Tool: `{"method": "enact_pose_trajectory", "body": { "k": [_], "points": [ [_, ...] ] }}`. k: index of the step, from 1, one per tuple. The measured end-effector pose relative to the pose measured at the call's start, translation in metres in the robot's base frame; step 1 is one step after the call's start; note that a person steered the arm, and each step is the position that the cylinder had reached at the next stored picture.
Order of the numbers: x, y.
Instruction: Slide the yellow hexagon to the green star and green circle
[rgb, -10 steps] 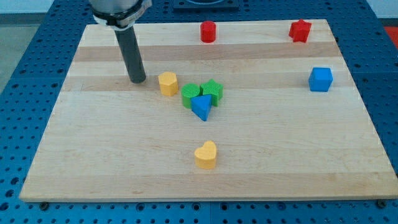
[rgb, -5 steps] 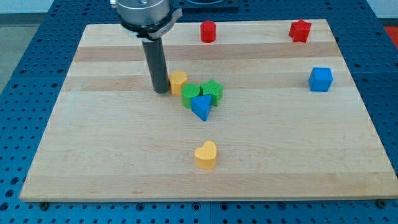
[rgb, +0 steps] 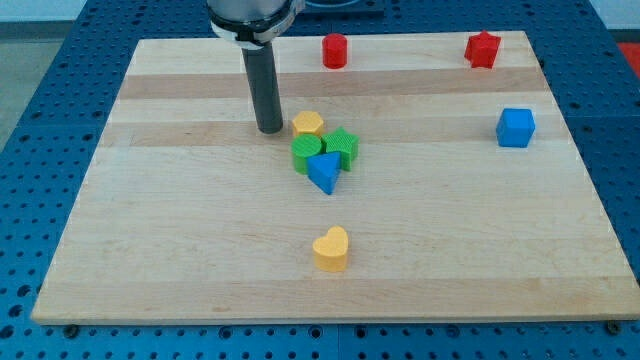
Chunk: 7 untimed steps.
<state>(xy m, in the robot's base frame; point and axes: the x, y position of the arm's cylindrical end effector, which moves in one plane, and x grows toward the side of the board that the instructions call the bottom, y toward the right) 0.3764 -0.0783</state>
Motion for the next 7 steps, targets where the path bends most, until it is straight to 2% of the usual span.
{"method": "enact_pose_trajectory", "body": {
  "k": [6, 7],
  "points": [
    [-0.001, 0.031],
    [-0.023, 0.012]
  ]
}}
